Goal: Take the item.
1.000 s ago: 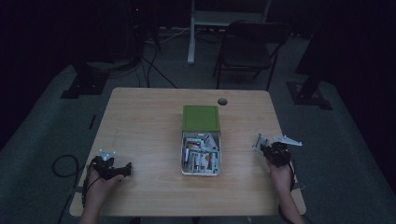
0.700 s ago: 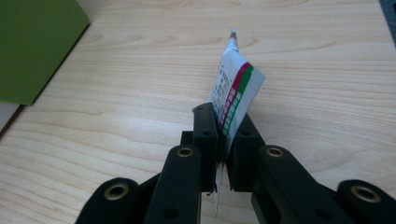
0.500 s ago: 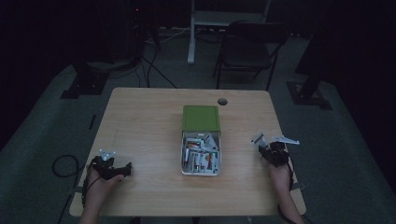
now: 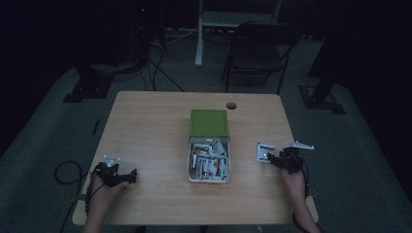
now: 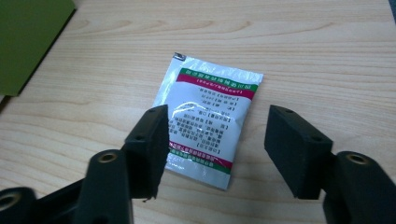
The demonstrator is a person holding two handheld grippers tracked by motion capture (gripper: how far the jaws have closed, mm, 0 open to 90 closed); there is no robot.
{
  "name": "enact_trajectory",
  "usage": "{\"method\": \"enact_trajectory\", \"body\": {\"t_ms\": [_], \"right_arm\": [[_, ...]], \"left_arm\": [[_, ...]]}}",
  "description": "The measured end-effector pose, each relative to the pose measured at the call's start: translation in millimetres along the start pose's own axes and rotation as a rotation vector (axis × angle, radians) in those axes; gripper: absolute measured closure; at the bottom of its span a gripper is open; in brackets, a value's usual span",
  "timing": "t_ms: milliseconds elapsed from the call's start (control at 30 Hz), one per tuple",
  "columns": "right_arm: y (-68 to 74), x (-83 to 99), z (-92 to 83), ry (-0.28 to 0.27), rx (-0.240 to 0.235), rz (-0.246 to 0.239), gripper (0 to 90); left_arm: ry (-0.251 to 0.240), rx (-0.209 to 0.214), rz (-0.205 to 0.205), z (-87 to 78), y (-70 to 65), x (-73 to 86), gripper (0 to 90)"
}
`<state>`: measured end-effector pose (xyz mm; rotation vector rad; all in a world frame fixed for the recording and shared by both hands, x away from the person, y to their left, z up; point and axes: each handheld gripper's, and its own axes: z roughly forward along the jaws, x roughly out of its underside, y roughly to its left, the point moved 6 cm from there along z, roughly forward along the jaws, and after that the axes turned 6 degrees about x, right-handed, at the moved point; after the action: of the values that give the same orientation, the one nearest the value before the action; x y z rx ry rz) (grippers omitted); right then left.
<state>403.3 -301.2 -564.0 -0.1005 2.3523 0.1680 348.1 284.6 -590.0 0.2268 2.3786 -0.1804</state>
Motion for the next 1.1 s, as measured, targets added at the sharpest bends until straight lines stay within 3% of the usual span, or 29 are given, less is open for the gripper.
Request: {"method": "enact_trajectory", "body": {"t_ms": [200, 433, 633, 800, 933, 1033, 1100], "right_arm": [[1.3, 3.8, -3.0, -0.001, -0.035, -0.004, 31.2], [12.3, 6.2, -8.1, -0.011, -0.137, -0.05, 14.6], [26.0, 7.6, -10.6, -0.039, -0.165, -0.094, 13.9], [37.4, 10.3, -14.7, -0.038, -0.273, -0.112, 15.0], [51.5, 16.0, -22.5, -0.022, -0.342, -0.25, 14.7], [61.5, 17.8, -27.0, -0.024, -0.385, -0.281, 14.6], [65.7, 17.7, -27.4, -0.05, -0.373, -0.296, 18.7]], "left_arm": [[0.0, 0.0, 0.0, 0.0, 0.0, 0.0, 0.9], [0.0, 0.0, 0.0, 0.0, 0.0, 0.0, 0.8], [0.0, 0.0, 0.0, 0.0, 0.0, 0.0, 0.8], [0.0, 0.0, 0.0, 0.0, 0.0, 0.0, 0.8], [0.0, 0.0, 0.0, 0.0, 0.0, 0.0, 0.8], [0.0, 0.0, 0.0, 0.0, 0.0, 0.0, 0.9], [0.0, 0.0, 0.0, 0.0, 0.0, 0.0, 0.8]]}}
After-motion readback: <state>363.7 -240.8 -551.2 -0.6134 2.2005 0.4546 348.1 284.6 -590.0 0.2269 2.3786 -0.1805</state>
